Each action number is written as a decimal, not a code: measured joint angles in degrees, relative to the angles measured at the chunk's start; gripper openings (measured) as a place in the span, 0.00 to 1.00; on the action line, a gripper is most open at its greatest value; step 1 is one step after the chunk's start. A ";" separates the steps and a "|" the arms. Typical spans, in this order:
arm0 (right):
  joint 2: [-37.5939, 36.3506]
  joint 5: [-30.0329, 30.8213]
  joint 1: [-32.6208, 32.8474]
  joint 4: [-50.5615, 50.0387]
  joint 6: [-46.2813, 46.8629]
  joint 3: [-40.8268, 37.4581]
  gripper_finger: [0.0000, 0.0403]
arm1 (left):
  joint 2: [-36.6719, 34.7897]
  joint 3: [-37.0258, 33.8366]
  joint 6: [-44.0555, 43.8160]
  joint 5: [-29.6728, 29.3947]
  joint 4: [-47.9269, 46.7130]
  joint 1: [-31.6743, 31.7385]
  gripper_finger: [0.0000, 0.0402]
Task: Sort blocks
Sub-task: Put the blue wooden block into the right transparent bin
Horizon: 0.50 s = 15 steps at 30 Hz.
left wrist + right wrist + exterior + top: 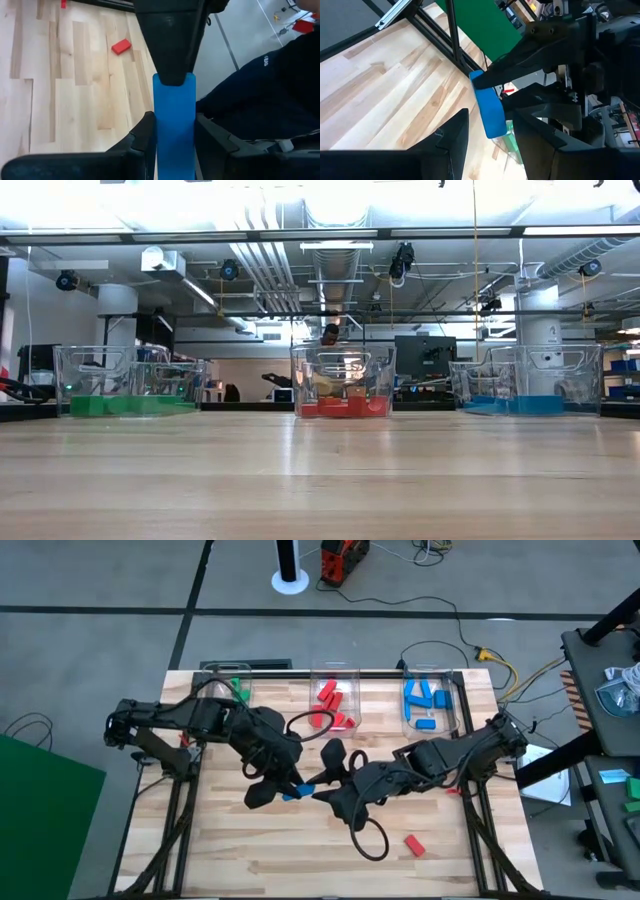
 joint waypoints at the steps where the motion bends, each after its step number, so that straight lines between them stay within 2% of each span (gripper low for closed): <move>1: 0.04 0.00 -0.02 0.02 -0.02 -0.03 0.36 | 0.00 0.00 0.01 0.01 0.07 -0.03 0.21; 15: 1.60 -1.51 -0.88 0.51 -1.70 -0.08 0.30 | 0.17 0.00 0.53 0.43 1.26 -0.03 0.21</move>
